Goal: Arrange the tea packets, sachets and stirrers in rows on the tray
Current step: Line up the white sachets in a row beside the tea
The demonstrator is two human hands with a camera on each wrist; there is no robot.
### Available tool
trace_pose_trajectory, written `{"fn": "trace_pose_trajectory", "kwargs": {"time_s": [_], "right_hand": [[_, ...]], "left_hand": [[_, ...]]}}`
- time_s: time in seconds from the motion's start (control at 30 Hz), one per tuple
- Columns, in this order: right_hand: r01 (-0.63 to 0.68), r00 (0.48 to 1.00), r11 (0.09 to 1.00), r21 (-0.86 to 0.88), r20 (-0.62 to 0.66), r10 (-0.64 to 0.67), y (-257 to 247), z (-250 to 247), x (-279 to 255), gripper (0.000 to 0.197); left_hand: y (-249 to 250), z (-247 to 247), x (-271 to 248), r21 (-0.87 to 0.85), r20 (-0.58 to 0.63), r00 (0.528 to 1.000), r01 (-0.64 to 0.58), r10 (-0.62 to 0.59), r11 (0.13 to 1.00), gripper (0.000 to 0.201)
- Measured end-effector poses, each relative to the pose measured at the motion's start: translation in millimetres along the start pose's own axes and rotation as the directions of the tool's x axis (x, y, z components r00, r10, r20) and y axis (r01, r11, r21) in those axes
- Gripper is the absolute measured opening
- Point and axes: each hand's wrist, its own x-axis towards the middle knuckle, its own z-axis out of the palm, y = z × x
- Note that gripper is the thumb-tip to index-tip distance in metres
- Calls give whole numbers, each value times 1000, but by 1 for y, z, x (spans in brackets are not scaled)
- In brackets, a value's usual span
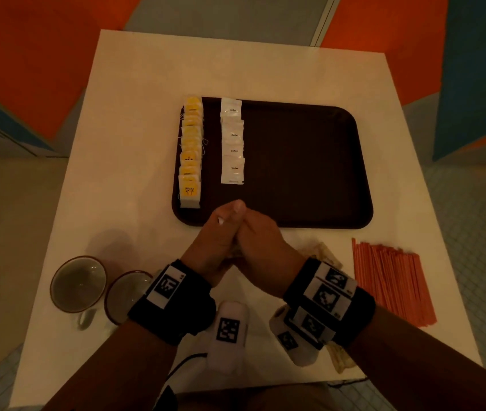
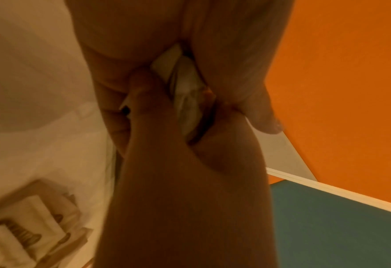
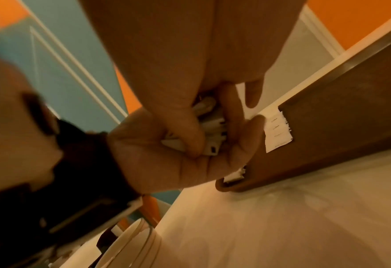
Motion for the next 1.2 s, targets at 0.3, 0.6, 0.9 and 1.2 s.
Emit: {"fn": "trace_pose_trajectory", "kwargs": {"time_s": [0.3, 0.6, 0.9, 1.2], "right_hand": [[-104, 992, 782, 614, 10, 125, 12, -16, 4, 75], [-176, 903, 262, 949, 49, 428, 20, -13, 24, 40], [-192, 846, 182, 964, 69, 528, 49, -10, 56, 26], [-439, 766, 316, 841, 167, 621, 66, 0, 104, 30]], "left_hand": [[6, -12, 16, 47, -206, 962, -175, 181, 983, 25], [22, -2, 47, 234, -124, 944, -271, 305, 934, 12], [32, -18, 80, 483, -141, 973, -94, 183, 871, 25], [40, -45, 112, 665, -265, 928, -21, 263, 746, 16]]}}
